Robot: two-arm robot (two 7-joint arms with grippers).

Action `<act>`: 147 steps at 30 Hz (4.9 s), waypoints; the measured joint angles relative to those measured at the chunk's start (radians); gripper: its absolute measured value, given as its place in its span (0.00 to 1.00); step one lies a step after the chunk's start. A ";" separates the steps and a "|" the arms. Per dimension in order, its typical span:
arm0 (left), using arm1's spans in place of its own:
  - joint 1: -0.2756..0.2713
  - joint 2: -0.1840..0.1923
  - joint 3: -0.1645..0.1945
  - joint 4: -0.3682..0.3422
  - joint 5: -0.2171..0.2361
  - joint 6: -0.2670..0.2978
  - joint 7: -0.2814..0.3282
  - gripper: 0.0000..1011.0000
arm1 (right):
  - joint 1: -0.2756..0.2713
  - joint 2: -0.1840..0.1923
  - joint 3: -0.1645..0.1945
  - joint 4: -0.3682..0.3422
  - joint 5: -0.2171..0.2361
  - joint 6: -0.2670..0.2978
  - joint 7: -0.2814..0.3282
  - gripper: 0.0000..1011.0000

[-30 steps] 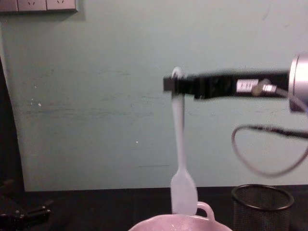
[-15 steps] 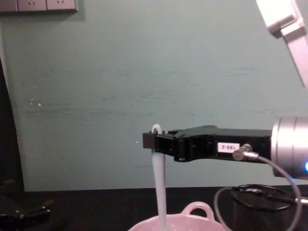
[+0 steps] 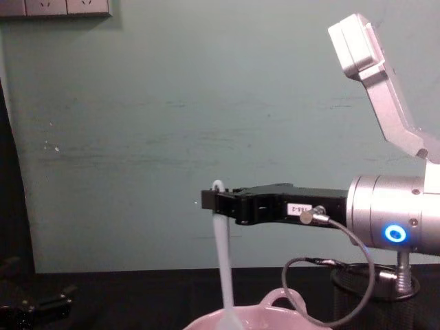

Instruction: Use the one hand to pick up the spoon and stir the clear water in the bowl.

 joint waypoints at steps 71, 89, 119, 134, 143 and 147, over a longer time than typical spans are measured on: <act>0.000 0.000 0.000 0.000 0.000 0.000 0.000 1.00 | -0.057 0.070 0.112 -0.048 0.017 -0.018 -0.010 0.11; 0.000 0.000 0.000 0.000 0.000 0.000 0.000 1.00 | -0.137 0.087 0.040 -0.201 0.015 0.018 0.007 0.11; 0.000 0.000 0.000 0.000 0.000 0.000 0.000 1.00 | -0.029 0.034 0.070 -0.005 0.013 -0.028 -0.011 0.11; 0.000 0.000 0.000 0.000 0.000 0.000 0.000 1.00 | -0.149 0.115 0.114 -0.176 0.019 0.006 -0.042 0.11; 0.000 0.000 0.000 0.000 0.000 0.000 0.000 1.00 | -0.169 0.078 0.048 -0.229 0.017 0.017 -0.025 0.11; 0.000 0.000 0.000 0.000 0.000 0.000 0.000 1.00 | -0.141 0.050 0.020 -0.213 0.010 0.015 -0.013 0.11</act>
